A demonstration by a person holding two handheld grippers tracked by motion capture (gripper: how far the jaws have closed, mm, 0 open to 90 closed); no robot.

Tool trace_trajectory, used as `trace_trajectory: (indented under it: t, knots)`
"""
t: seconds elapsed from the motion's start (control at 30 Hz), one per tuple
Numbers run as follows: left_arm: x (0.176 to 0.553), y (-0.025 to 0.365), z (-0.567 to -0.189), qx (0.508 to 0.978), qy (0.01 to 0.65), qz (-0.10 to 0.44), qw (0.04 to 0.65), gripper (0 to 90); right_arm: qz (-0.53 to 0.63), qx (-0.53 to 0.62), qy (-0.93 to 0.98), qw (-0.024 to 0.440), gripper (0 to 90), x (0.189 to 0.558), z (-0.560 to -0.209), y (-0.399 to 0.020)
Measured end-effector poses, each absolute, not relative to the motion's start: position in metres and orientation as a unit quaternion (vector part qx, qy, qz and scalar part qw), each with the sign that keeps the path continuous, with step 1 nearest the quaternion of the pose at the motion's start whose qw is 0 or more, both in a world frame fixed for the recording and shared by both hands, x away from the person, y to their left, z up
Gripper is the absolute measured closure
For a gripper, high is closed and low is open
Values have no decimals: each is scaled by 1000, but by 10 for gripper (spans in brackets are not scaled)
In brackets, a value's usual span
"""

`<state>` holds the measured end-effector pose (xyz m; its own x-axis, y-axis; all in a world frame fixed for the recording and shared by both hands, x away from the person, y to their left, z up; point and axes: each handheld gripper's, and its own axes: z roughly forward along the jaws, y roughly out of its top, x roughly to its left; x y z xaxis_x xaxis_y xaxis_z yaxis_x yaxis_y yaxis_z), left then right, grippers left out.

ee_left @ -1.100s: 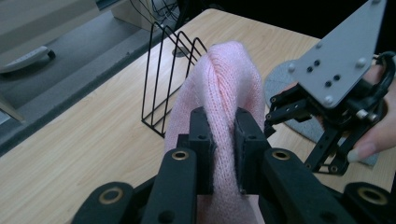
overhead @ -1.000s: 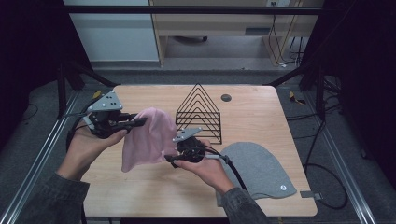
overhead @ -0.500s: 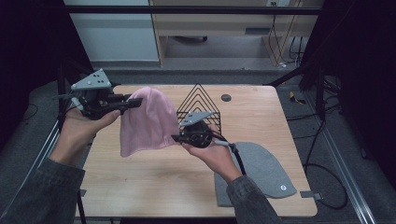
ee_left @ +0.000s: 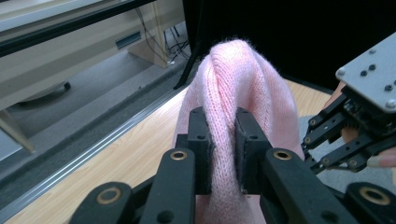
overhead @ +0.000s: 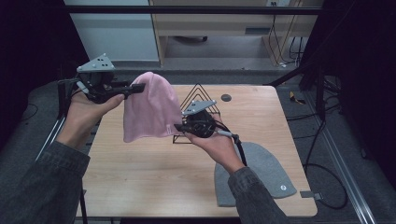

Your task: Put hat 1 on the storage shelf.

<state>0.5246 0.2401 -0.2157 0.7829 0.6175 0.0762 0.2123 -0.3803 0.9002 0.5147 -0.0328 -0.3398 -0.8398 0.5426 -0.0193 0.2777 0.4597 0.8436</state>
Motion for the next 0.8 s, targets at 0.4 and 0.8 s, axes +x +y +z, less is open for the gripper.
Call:
trace_trajectory:
  t: [0.4,0.8]
  knots:
    - [535,225,-206,796,255,218,504,788,456,246,839,164,828,517,-326,-48]
    - [549,207,-201,791,245,233,510,788,454,263,830,190,829,543,-313,-67]
